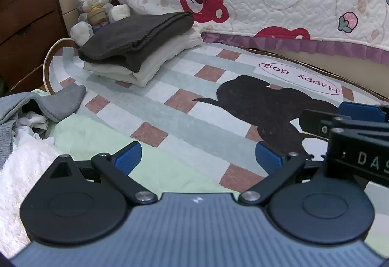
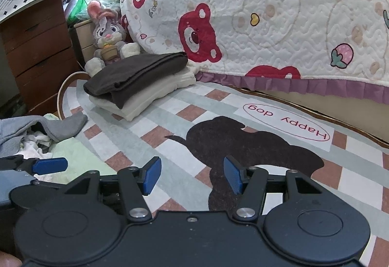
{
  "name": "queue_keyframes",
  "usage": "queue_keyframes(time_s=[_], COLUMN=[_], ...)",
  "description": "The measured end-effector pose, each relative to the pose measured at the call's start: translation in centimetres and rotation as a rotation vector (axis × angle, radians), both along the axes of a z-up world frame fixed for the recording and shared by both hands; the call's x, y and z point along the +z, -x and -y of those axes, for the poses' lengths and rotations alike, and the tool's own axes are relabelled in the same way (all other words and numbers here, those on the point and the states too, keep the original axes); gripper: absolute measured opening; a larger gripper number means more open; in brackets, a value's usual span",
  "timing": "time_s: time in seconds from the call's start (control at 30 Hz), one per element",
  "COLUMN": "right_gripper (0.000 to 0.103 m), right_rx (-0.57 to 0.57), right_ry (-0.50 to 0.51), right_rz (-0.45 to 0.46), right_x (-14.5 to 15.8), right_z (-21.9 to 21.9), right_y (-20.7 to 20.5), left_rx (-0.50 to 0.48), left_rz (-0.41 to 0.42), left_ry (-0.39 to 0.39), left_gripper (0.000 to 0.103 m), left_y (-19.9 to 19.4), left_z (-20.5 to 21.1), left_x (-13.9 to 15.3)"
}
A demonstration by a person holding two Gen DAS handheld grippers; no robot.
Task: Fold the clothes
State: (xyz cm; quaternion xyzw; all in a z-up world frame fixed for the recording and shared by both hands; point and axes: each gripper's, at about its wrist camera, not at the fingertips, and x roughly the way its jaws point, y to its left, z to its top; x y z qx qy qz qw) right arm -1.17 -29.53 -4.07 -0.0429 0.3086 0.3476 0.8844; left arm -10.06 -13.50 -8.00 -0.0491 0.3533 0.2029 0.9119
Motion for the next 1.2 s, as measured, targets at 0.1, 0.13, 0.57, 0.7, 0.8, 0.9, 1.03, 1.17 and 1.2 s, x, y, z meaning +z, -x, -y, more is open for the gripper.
queue_keyframes(time_s=[0.1,0.13,0.57,0.7,0.8,0.9,1.03,1.17,1.2], right_gripper=[0.063,0.064,0.064,0.064,0.065,0.065,0.065,0.065,0.065], right_rx=[-0.001,0.0,0.0,-0.011,-0.018,-0.016,0.007,0.021,0.023], right_ry=[0.0,-0.001,-0.002,-0.002,-0.001,-0.004,0.024,0.049,0.048], right_rz=[0.0,-0.001,-0.017,-0.022,-0.032,-0.039,-0.027,-0.009,-0.011], right_x=[0.0,0.0,-0.1,-0.1,-0.3,-0.4,-0.4,-0.3,-0.2], right_z=[0.0,0.0,-0.1,0.1,0.1,0.0,-0.5,-1.1,-1.1], right_y=[0.1,0.1,0.1,0.1,-0.1,-0.1,0.2,0.5,0.5], left_rx=[-0.001,-0.003,-0.014,-0.026,-0.028,-0.035,-0.039,-0.051,-0.055], left_rz=[-0.001,-0.001,-0.023,-0.034,-0.044,-0.053,-0.064,-0.069,-0.069], left_ry=[-0.022,-0.028,-0.018,-0.004,0.003,0.002,0.006,0.014,0.016], left_gripper=[0.101,0.101,0.101,0.101,0.101,0.101,0.101,0.101,0.101], left_y=[0.0,0.0,0.1,0.1,0.1,0.0,0.0,0.0,0.0], left_z=[0.1,0.1,0.3,0.3,0.2,0.2,0.1,0.1,0.0], left_x=[0.1,0.1,0.1,0.0,-0.1,-0.2,-0.4,-0.6,-0.6])
